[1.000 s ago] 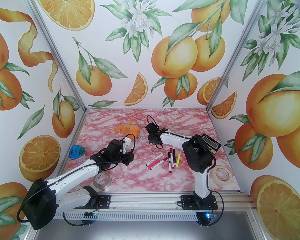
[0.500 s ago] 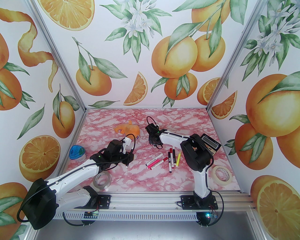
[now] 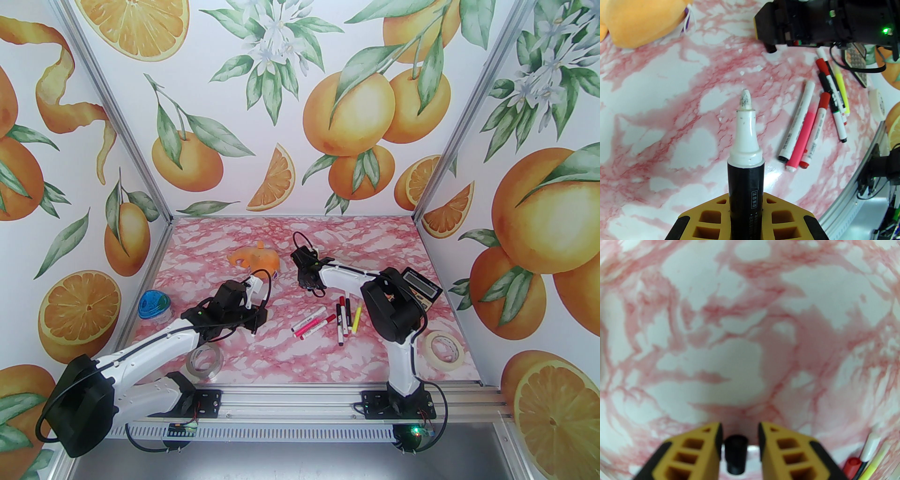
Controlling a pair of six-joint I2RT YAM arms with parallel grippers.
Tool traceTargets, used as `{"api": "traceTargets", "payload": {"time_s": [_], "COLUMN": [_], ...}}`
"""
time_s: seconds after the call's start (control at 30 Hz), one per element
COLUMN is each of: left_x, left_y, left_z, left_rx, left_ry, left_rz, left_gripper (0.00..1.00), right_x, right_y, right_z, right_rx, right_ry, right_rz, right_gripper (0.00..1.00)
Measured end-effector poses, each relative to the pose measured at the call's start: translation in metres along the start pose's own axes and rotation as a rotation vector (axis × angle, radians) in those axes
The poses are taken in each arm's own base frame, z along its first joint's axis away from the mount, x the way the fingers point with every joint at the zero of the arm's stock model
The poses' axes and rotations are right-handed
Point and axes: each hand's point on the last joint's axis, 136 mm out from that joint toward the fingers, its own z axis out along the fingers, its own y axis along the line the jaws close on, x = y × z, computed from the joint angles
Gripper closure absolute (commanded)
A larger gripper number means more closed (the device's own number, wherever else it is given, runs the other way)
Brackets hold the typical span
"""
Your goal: Open the pen caps
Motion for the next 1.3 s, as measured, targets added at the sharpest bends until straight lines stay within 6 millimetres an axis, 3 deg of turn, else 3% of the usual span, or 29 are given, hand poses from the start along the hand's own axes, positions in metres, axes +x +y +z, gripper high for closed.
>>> {"api": "traceTargets", "payload": {"time_s": [0.17, 0.33, 0.43, 0.67, 1.0, 1.3], "left_x": [0.012, 0.019, 0.027, 0.051, 0.049, 0.043], "left_y": [0.013, 0.029, 0.041, 0.065, 0.074, 0.079], "left_z": [0.006, 0.008, 0.011, 0.019, 0.026, 0.027], "left_rx": [-0.050, -0.134, -0.191, -0.311, -0.380, -0.422], "left_ry": [0.035, 0.054, 0.085, 0.180, 0.204, 0.180], "left_rz": [-0.019, -0.051, -0.077, -0.110, -0.164, -0.204], "left_gripper": [0.94, 0.94, 0.93, 0.92, 0.78, 0.68], "right_x": [0.004, 0.018, 0.030, 0.068, 0.081, 0.086], "right_y": [-0.005, -0.010, -0.013, -0.032, -0.039, -0.047], "right_z": [-0.017, -0.056, -0.078, -0.109, -0.151, -0.162], "right_rx": [-0.029, -0.104, -0.162, -0.272, -0.414, -0.430], "right_ry": [-0.032, -0.090, -0.127, -0.156, -0.221, -0.240], "right_rz": [-0.022, -0.053, -0.072, -0.076, -0.057, -0.050], "right_gripper": [0.62, 0.53, 0.47, 0.35, 0.28, 0.27]}}
